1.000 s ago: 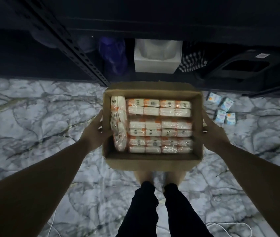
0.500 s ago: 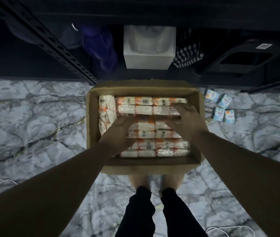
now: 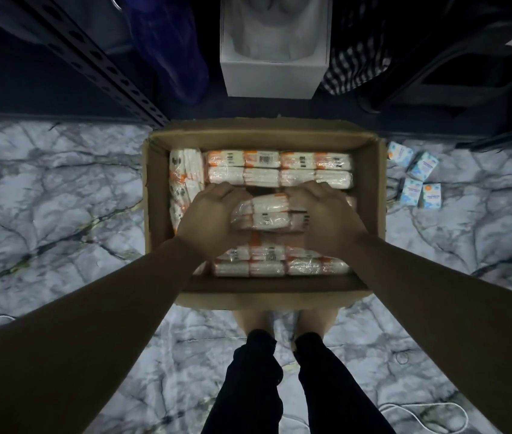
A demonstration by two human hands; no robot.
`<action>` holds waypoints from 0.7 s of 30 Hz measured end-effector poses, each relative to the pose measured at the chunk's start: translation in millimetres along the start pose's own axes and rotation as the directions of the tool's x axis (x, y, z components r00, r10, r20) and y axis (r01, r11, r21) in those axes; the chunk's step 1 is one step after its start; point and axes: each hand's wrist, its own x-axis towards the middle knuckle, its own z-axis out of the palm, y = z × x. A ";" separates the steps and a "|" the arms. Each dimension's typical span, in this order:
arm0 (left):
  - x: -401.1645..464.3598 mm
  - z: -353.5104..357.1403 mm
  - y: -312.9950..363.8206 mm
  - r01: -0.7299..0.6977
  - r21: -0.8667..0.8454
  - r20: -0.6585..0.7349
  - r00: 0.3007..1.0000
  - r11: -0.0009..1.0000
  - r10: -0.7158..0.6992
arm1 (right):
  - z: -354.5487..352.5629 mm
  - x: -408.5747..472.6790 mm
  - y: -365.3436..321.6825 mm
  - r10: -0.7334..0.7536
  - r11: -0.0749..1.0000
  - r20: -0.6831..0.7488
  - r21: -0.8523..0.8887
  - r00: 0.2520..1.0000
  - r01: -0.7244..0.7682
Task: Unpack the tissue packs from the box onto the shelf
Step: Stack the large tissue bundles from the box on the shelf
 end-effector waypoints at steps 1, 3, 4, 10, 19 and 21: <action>-1.8 -5.9 5.8 -0.003 -0.037 -0.009 1.000 0.999 0.002 | -0.5 1.4 -4.7 -0.004 1.000 0.021 -0.004 1.000 0.004; -6.4 -18.4 15.0 -0.008 -0.095 -0.021 1.000 0.995 0.006 | -2.2 4.5 -13.7 -0.001 1.000 0.049 -0.001 0.999 0.001; -8.9 -24.6 18.9 -0.012 -0.115 -0.028 1.000 0.993 0.009 | -3.6 5.1 -16.8 0.002 1.000 0.049 0.007 0.999 -0.002; -36.7 -54.8 43.0 0.343 -0.234 -0.138 0.915 0.910 -0.380 | -31.7 -5.6 -29.1 -0.009 0.999 -0.171 0.029 0.985 0.015; -67.4 -24.1 64.5 0.424 -0.154 0.259 0.889 0.892 -0.378 | -99.4 -28.3 -49.4 0.250 0.934 -0.333 0.330 0.909 -0.136; -59.6 -11.4 64.1 0.399 -0.134 0.310 0.886 0.907 -0.344 | -104.4 -39.0 -40.8 0.334 0.905 -0.292 0.365 0.896 -0.219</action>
